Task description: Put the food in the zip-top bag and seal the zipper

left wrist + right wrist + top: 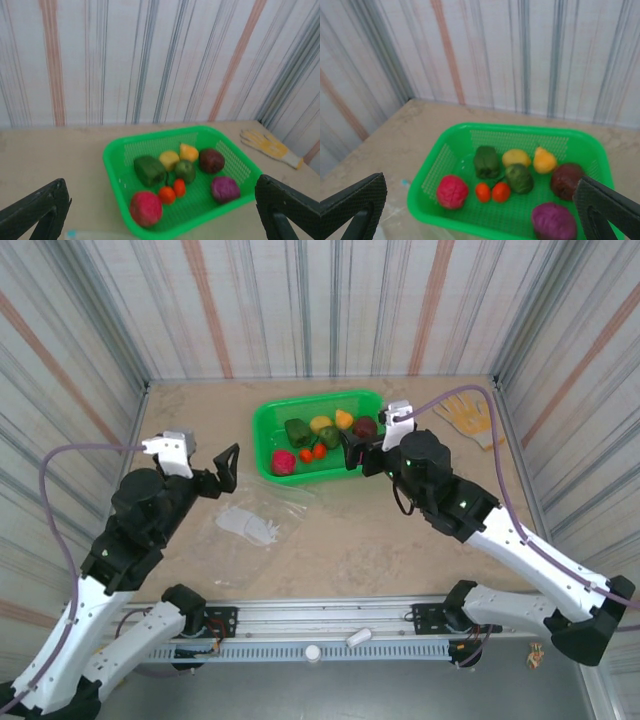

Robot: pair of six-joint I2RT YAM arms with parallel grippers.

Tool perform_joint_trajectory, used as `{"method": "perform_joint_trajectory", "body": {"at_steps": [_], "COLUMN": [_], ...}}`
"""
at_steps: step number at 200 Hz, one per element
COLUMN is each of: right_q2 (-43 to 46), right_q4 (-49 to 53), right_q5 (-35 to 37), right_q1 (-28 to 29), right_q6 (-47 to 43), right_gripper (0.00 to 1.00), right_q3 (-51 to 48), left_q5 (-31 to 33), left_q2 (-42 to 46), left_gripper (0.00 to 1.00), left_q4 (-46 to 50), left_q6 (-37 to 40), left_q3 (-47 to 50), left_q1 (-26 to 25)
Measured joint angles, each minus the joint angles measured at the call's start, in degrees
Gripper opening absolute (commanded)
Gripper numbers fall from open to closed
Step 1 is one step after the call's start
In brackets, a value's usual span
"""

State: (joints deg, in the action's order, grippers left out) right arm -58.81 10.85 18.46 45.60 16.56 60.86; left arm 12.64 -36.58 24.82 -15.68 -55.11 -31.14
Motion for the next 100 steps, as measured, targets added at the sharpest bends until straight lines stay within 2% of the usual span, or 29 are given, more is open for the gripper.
{"method": "perform_joint_trajectory", "body": {"at_steps": [20,31,53,72,100], "right_q2": [1.4,0.02,-6.29,-14.01,-26.16], "right_q4": [-2.67,-2.84,-3.37,-5.27,-9.44], "right_q5": [-12.09,-16.26,-20.65,-22.86,-23.12], "right_q1": [-10.32,-12.44,-6.01,0.0,2.58], "right_q6": [5.09,6.4,4.92,2.75,0.85], "right_gripper": [0.99,0.99,0.97,0.87,0.72], "right_q3": [-8.85,-12.37,-14.64,-14.12,-13.05], "left_q5": [-0.7,-2.08,-5.33,-6.88,-7.32], "left_q2": [0.55,0.37,-0.17,-0.39,-1.6], "left_gripper": [0.99,0.99,0.99,0.99,0.99], "left_q4": [8.61,11.89,15.32,16.57,17.38], "left_q6": [-6.01,-8.66,-12.0,-13.22,-13.25], "left_q3": [1.18,2.25,4.98,6.88,7.17], "left_q1": [1.6,2.36,2.58,2.58,2.58]}}
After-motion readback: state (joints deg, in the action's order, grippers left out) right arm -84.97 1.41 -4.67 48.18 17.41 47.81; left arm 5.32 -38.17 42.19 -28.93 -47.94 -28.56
